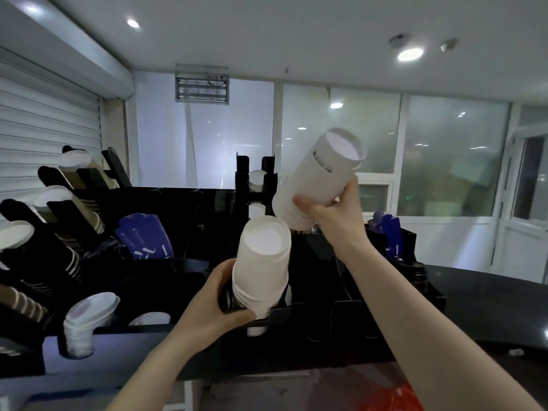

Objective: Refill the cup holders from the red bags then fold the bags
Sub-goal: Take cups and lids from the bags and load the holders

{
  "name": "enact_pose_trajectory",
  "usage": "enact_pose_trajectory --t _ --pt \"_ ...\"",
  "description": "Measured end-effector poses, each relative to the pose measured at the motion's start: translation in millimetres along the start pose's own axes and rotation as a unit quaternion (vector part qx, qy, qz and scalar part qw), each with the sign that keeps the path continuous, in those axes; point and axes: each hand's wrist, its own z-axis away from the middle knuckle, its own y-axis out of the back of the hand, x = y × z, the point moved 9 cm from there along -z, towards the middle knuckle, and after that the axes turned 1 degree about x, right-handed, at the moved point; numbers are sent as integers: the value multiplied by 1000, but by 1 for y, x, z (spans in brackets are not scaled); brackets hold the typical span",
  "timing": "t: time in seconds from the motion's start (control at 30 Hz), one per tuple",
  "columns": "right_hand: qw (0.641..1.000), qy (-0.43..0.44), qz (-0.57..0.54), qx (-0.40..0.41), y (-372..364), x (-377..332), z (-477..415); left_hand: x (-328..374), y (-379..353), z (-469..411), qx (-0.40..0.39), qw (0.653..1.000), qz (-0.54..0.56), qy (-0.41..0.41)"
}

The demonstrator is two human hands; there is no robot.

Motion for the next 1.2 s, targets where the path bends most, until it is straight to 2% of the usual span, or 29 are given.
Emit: enact_pose_trajectory --t 0.3,0.43,0.63,0.83,0.9,1.03,1.2 --pt "1000 -9 -16 -11 -11 34 -62 18 51 -34 151 988 -3 -23" --pt "999 29 -8 -36 -39 26 -99 25 56 -76 132 990 -50 -7" --pt "997 57 7 -57 -88 32 -159 33 63 -148 113 972 -204 -18" --pt "984 83 108 -113 -134 42 -189 13 47 -187 60 967 -246 1" --pt "978 86 135 -133 -141 49 -192 12 47 -189 63 963 -260 -2" --pt "970 74 183 -139 -142 63 -197 14 50 -194 53 946 -320 -3" --pt "960 16 215 -177 -149 90 -197 14 49 -193 57 946 -319 -3"
